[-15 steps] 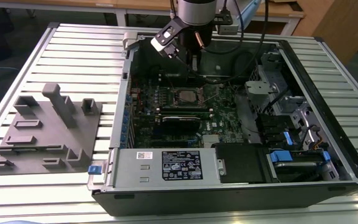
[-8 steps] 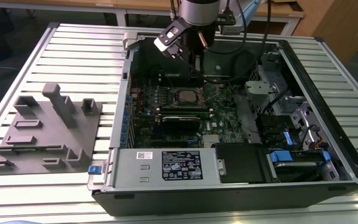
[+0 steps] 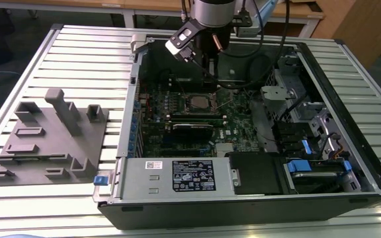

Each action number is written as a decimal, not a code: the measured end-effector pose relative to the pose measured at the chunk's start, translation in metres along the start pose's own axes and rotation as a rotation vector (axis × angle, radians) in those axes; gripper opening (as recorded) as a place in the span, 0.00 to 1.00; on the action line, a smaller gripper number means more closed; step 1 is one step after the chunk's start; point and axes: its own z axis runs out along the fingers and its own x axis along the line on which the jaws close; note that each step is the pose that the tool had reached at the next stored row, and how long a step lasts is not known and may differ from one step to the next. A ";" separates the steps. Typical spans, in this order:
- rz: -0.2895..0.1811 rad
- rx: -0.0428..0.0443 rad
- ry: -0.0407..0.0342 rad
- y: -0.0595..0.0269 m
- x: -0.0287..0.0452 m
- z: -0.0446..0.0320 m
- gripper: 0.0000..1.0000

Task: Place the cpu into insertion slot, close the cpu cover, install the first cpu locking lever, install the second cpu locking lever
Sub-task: 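Close the cpu cover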

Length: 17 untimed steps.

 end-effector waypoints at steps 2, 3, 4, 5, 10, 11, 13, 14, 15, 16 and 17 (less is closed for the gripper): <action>0.000 0.0000 0.0000 0.0003 0.0000 0.0000 0.11; 0.000 0.0000 0.0000 0.0010 0.0000 0.0001 0.11; 0.000 -0.0001 0.0001 0.0015 0.0001 0.0001 0.11; 0.000 0.0000 0.0000 0.0016 0.0000 0.0001 0.11; 0.000 0.0000 0.0001 0.0030 0.0001 0.0002 0.11; 0.000 0.0000 0.0000 0.0033 0.0001 0.0003 0.11; 0.000 0.0000 0.0001 0.0035 0.0001 0.0003 0.11; 0.000 0.0000 0.0001 0.0037 0.0001 0.0003 0.11; 0.000 -0.0001 0.0001 0.0040 0.0002 0.0003 0.11; 0.000 -0.0001 0.0001 0.0043 0.0002 0.0004 0.11; 0.000 -0.0001 0.0000 0.0047 0.0002 0.0004 0.11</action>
